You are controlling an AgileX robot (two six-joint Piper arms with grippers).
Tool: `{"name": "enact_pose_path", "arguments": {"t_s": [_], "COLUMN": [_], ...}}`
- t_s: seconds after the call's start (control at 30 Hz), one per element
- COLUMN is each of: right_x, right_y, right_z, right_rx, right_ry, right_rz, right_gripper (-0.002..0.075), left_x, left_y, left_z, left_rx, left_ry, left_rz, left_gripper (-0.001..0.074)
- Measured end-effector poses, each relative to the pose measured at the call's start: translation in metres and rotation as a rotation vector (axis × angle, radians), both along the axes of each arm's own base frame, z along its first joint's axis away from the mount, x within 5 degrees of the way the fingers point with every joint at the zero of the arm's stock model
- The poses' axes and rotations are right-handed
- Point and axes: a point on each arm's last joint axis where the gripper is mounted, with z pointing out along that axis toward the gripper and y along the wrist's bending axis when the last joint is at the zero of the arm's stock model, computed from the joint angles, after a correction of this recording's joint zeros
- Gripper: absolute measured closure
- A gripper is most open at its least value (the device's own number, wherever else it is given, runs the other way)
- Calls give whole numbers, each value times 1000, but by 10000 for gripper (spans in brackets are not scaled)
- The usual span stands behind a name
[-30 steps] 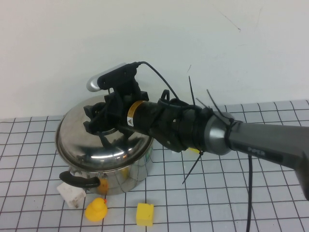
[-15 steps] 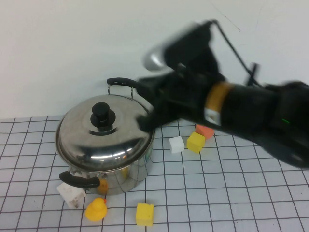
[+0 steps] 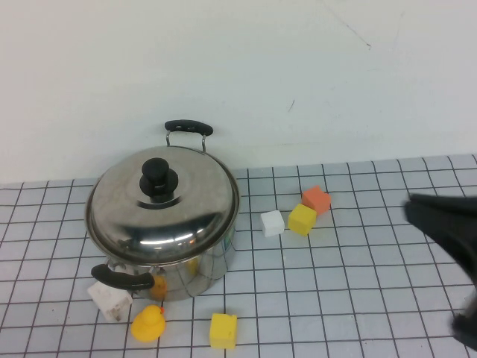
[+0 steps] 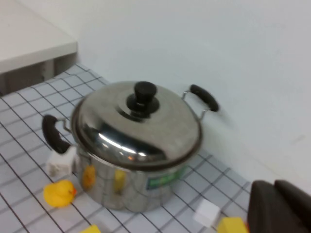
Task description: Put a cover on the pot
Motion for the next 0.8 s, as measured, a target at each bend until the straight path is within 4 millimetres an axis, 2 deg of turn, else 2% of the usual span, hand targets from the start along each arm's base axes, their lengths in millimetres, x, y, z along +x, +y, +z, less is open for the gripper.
{"name": "enact_pose_path", "arguments": {"t_s": [0.13, 0.37, 0.57, 0.67, 0.8], "right_x": [-21, -41, -49, -51, -53], "right_y": [-25, -52, -69, -80, -101], "right_z": [-9, -30, -76, -93, -100], "right_rx": [2, -36, -124, -118, -111], "right_ry": [-37, -30, 27, -42, -180], "right_rz": [-14, -62, -93, -159, -342], "right_gripper": [728, 728, 728, 728, 728], "left_x": [0, 0, 0, 0, 0], "left_y": [0, 0, 0, 0, 0], "left_z": [0, 0, 0, 0, 0], "left_rx": [0, 0, 0, 0, -2], "left_ry": [0, 0, 0, 0, 0], "left_rz": [0, 0, 0, 0, 1], "left_gripper": [738, 738, 738, 738, 738]}}
